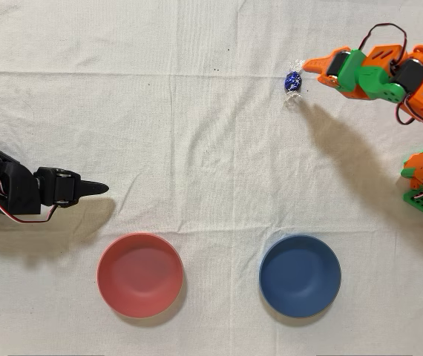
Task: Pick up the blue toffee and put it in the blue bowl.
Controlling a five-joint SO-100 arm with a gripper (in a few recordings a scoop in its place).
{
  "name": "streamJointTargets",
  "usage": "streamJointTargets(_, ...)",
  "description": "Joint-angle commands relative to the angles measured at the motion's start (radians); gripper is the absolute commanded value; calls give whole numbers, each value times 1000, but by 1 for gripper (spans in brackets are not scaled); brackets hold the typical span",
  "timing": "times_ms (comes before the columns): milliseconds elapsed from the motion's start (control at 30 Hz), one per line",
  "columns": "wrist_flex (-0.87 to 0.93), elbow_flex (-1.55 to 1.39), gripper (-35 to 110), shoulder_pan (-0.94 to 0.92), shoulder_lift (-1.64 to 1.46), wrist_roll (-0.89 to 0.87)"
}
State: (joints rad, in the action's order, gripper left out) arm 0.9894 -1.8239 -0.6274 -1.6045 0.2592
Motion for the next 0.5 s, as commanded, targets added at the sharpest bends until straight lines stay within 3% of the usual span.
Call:
streamJointTargets(0,8,44,31,-14,-23,32)
streamJointTargets(467,-52,9,32,-14,41,92)
